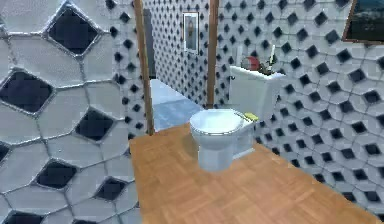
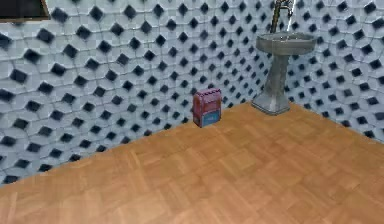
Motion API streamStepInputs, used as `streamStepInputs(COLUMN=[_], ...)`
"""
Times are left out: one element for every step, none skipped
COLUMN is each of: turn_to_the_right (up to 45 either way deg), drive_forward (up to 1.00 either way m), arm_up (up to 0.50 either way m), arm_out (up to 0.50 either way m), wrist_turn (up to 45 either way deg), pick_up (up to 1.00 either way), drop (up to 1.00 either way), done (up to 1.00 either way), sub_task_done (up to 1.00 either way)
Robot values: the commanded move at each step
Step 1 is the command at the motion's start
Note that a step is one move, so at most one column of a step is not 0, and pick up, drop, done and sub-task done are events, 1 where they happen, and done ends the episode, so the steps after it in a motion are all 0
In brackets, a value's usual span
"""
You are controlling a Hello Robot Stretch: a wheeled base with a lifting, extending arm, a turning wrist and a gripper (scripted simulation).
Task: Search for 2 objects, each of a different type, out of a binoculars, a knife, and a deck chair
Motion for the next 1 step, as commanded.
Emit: streamStepInputs(turn_to_the_right=[0.0], drive_forward=[0.85], arm_up=[0.00], arm_out=[0.00], wrist_turn=[0.0], pick_up=[0.00], drop=[0.00], done=[0.00], sub_task_done=[0.00])
